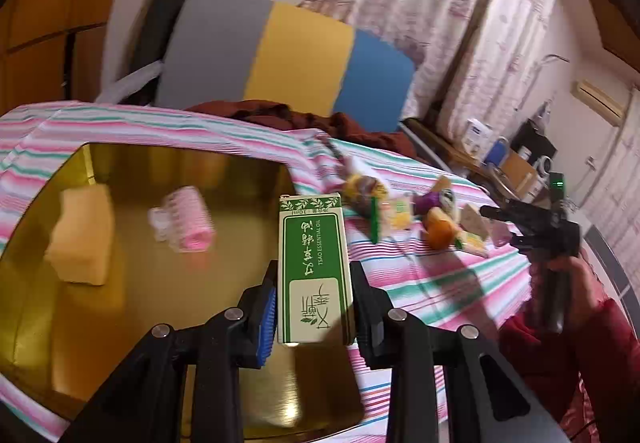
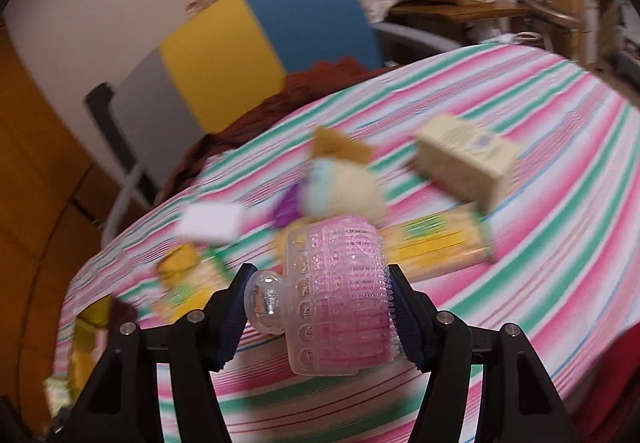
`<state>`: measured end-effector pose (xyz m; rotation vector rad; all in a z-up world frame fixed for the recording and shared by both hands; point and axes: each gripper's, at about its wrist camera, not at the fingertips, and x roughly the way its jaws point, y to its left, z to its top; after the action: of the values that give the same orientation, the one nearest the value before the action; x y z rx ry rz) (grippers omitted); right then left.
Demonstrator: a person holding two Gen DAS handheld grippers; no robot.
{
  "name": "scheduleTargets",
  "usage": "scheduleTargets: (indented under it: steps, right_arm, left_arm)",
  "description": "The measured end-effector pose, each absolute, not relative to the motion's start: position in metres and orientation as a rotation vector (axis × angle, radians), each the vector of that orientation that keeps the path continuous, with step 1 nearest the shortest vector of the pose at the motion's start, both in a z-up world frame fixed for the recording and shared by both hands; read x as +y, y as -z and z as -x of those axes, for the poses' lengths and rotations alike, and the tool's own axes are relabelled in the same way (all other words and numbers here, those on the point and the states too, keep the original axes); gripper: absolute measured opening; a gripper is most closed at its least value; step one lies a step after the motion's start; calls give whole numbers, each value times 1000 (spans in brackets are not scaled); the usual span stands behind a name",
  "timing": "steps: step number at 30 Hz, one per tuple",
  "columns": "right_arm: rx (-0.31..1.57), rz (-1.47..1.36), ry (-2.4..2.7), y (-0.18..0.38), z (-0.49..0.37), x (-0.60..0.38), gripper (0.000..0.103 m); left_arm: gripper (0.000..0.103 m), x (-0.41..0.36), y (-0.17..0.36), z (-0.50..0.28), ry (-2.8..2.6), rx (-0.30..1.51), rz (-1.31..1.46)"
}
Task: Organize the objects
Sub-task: 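Place the pink roller in the tray with the right tool while left carries the tea box, then grasp a third pink roller with the right tool while left holds the tea box over the tray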
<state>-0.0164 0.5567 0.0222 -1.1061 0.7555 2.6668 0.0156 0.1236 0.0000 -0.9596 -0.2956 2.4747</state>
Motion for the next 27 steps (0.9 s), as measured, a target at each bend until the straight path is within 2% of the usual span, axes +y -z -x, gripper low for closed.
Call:
scheduleTargets:
  steps: [6,9,13,15,18,20,23,27]
  right_arm:
    - [807,1216,-2826,-33,29,472,66]
    - [829,1271,-2924,-37,34,428,66]
    - [790,1362,-3015,-39,38,373,59]
    - [707,1318,-3026,-44,38,357,55]
    - [600,1143,-2948,-49,34,368,63]
    - [552,1070,-2859,-46,35,393,74]
    - [571,1114,-2707,-28,38,433,76]
    - [728,1254,-2571,9,42,472,76]
  left_arm:
    - [32,95,5,-2,-2506,-364,1047]
    - [32,86,9,-1,-2518,-291,1091]
    - [32,67,18,-1,-2543,-248,1147]
    - [32,57,22,0,-2554,-275,1164]
    - [32,51,24,2,-2550,-289,1172]
    - [32,52,22,1,-2539,-296,1162]
    - [32,59,21,-2,-2522,-296,1144]
    - [32,73,19,-5,-2484,-285,1135]
